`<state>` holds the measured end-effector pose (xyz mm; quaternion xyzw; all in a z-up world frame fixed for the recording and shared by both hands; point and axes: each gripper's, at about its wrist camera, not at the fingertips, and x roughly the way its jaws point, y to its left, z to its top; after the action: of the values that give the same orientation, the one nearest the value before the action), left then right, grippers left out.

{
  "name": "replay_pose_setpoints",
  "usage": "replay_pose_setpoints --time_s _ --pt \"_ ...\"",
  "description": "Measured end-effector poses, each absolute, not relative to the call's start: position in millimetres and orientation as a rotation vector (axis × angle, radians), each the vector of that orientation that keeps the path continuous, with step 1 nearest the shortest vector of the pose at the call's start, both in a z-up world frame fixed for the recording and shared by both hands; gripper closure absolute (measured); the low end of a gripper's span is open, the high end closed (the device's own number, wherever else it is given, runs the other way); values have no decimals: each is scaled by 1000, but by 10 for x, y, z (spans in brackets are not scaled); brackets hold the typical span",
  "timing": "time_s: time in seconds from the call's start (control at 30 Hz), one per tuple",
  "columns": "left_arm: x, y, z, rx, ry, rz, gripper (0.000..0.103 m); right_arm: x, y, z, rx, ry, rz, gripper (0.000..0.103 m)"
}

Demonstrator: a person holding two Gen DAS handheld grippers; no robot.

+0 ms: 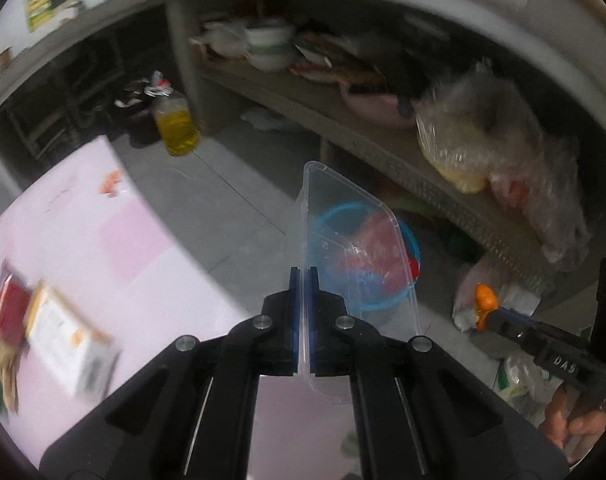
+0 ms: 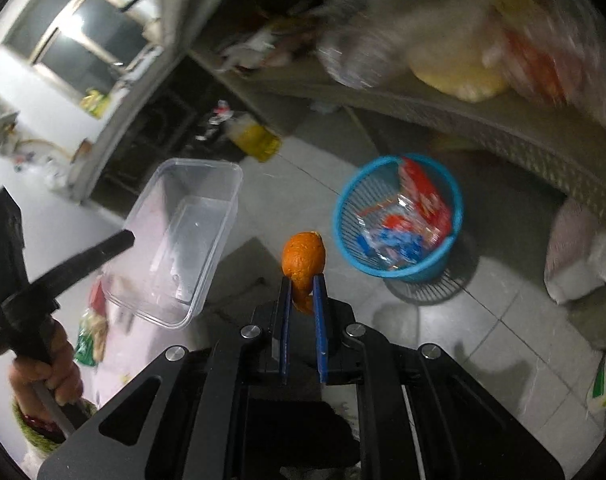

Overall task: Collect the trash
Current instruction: 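Carry the clear tray and orange piece over the blue wastebasket, then open both tools to drop the tray and orange piece into the wastebasket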

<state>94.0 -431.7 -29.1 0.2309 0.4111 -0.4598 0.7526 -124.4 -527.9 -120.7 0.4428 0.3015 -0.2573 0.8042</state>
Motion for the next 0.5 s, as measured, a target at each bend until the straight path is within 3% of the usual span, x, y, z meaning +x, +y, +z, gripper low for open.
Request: replay_pose_setpoints --time_s 0.4,0.47,0.5 --pt "1260 -5617 -1092 592 1061 -997 98 -778 -6176 -1995 1045 714 -639 90" --pt "1308 -5782 -1177 567 1083 -1024 77 -692 -6376 -2129 1034 715 -680 85" --pt "1328 -5849 -1233 564 1099 -1024 57 -659 -6467 -2225 1033 724 -693 77"
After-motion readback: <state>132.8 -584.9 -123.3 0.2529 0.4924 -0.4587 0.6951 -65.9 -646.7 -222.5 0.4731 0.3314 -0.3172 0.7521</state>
